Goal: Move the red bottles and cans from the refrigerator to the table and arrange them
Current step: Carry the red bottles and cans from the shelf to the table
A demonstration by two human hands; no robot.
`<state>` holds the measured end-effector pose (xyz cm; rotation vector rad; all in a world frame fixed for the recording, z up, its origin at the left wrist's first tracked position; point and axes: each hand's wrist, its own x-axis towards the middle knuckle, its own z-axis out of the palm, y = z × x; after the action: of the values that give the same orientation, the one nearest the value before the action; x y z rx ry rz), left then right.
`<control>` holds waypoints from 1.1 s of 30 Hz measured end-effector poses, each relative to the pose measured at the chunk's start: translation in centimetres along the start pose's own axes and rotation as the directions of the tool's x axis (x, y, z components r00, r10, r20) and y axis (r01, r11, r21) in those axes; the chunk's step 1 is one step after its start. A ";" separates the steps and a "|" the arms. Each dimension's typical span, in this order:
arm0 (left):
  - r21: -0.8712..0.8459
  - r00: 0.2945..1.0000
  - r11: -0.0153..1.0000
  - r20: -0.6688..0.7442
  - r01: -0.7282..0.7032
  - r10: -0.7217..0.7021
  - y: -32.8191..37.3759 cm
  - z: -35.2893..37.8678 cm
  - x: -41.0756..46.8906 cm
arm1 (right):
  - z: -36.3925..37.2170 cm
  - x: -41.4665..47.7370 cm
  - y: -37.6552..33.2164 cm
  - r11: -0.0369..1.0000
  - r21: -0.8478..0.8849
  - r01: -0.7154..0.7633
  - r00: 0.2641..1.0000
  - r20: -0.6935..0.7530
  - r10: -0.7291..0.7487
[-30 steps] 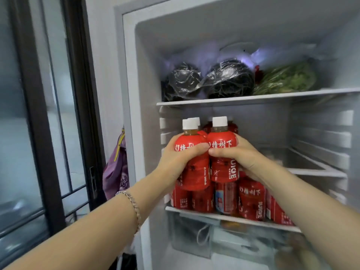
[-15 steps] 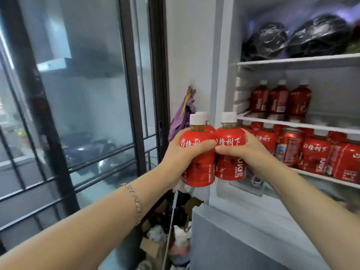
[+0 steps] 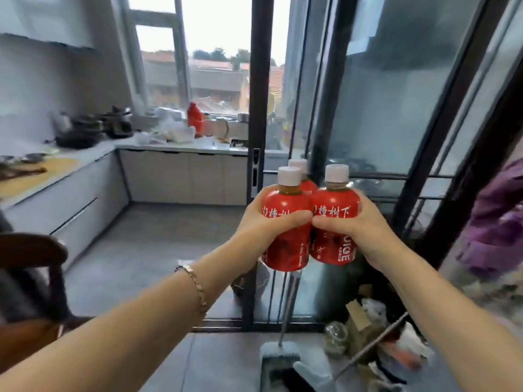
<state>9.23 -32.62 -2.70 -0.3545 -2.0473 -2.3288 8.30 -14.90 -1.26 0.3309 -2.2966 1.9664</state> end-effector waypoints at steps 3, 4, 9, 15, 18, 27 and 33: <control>0.037 0.983 0.999 -0.180 -0.023 0.029 -0.1 -6.6 -5.0 | 7.6 -0.2 -0.2 1.000 0.000 0.017 0.985 0.172 -0.017; 0.052 0.973 0.998 -0.231 -0.021 0.033 -0.1 -8.6 -6.7 | 10.1 -0.3 -0.2 1.000 -0.012 0.018 0.975 0.222 -0.015; 0.141 0.864 0.990 -0.499 0.003 0.068 0.8 -19.9 -17.4 | 25.5 -3.6 -1.4 1.000 0.008 -0.001 0.880 0.476 -0.003; 0.209 0.700 0.977 -0.704 0.047 0.117 4.0 -32.7 -32.0 | 44.3 -10.8 -4.1 0.995 0.098 -0.015 0.709 0.702 -0.058; 0.236 0.604 0.970 -0.783 0.063 0.151 6.1 -39.4 -40.3 | 54.6 -15.8 -6.3 0.990 0.142 0.009 0.594 0.796 -0.119; 0.249 0.286 0.963 -0.935 0.105 0.211 10.4 -54.3 -60.4 | 79.3 -28.5 -11.6 0.973 0.230 -0.002 0.276 0.936 -0.221; 0.226 0.059 0.965 -0.974 0.133 0.220 10.7 -63.5 -69.4 | 94.1 -34.1 -13.3 0.965 0.262 0.008 0.050 0.964 -0.262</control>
<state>68.64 -105.69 -12.12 0.9973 -1.3472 -1.2784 50.55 -106.05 -11.01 2.6488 -2.2538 2.0289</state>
